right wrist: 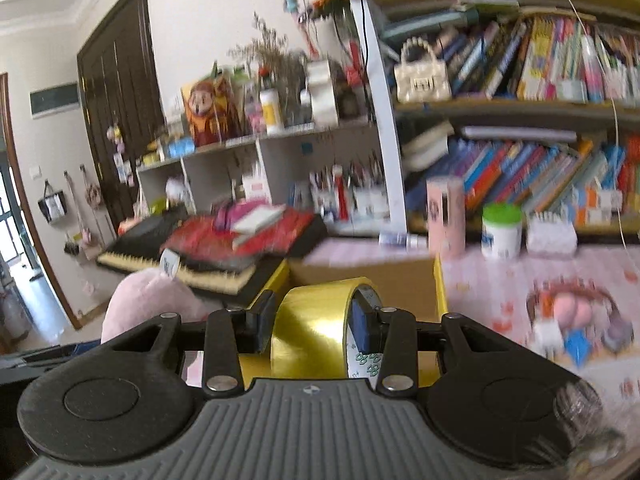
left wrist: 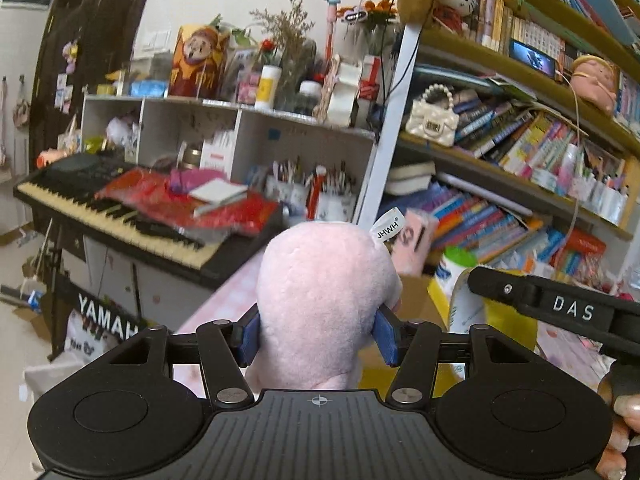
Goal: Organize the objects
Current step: 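Carry the pig with the left gripper while the right gripper carries the tape to the yellow box, then lower the pig and tape into the box and open both grippers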
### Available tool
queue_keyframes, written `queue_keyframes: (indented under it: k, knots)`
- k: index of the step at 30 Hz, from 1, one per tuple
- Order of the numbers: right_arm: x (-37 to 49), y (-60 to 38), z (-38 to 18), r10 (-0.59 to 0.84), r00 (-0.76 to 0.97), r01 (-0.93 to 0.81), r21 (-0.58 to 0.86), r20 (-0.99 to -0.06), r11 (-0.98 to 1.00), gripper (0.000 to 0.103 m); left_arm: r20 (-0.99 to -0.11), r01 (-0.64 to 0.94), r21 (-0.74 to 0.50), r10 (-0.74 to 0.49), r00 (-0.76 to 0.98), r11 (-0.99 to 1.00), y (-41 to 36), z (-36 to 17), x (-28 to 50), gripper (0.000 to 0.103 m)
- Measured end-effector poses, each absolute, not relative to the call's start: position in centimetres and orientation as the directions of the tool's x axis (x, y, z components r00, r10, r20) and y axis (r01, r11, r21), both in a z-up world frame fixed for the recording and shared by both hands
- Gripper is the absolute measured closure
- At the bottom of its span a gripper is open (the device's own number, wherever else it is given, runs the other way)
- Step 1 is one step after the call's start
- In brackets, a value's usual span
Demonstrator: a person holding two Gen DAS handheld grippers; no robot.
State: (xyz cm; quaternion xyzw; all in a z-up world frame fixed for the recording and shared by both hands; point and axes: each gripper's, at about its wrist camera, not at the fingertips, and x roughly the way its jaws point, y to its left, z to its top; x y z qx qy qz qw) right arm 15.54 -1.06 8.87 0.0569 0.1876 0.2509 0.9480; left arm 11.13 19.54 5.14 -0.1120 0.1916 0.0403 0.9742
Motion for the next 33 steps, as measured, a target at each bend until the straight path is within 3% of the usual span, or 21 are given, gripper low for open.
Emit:
queue_keyframes:
  k: [6,28,33]
  knots:
    - [21.6,-0.9,9.0,0.506,0.806,-0.470,0.188,-0.308,0.863,0.066,-0.393,-0.148,-0.163,0.074,0.917,0.975,18.1,5.0,16.3,0.048]
    - [31.8,1.8,-2.5,0.529,0.559,-0.607,0.119,-0.638,0.786,0.067,-0.634,-0.244,0.020,0.201,0.746,0.969,15.1,-2.6,24.2,0.050]
    - [31.7,1.8,-3.4,0.554,0.534,-0.687,0.054,-0.639,0.725,0.067,-0.643,-0.249,0.040,0.216,0.735,0.968,14.3,-3.0,23.5,0.050]
